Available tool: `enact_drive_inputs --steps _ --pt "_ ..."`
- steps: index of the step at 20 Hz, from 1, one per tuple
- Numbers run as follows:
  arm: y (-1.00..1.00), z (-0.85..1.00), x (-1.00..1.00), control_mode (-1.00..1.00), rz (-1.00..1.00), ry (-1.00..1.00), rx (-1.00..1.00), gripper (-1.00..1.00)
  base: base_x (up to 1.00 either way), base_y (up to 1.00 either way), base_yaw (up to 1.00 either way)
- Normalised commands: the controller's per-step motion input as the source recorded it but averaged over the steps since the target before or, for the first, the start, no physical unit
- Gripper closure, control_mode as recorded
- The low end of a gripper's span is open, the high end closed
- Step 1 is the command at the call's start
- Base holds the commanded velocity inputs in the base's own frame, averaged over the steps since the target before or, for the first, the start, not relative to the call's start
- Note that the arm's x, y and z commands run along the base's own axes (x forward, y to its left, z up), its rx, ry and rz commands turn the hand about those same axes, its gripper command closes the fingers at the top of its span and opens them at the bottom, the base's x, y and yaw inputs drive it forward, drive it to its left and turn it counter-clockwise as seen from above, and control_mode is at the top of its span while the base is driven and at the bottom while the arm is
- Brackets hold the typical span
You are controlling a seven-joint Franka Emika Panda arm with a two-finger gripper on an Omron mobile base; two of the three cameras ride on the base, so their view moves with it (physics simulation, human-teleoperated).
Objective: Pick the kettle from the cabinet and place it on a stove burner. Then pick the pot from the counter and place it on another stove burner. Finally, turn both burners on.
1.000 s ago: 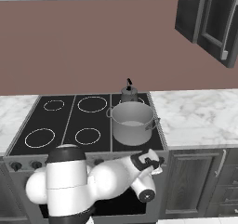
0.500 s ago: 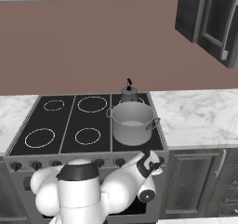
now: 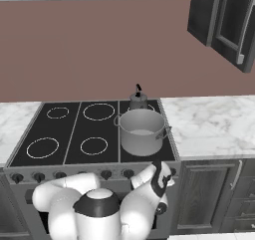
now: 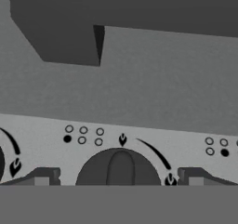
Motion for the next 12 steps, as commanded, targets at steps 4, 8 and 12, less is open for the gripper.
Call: enact_drive_inputs --steps 4,8,12 --pt "-0.01 -0.05 0.19 -1.00 0.00 -0.01 0.00 -1.00 0.00 0.00 0.00" --pt "0.00 -0.06 0.12 -1.00 0.00 -0.02 0.01 -1.00 0.00 0.00 0.00" --pt "0.03 -0.08 0.11 -1.00 0.00 -0.02 0.00 1.00 0.00 0.00 0.00"
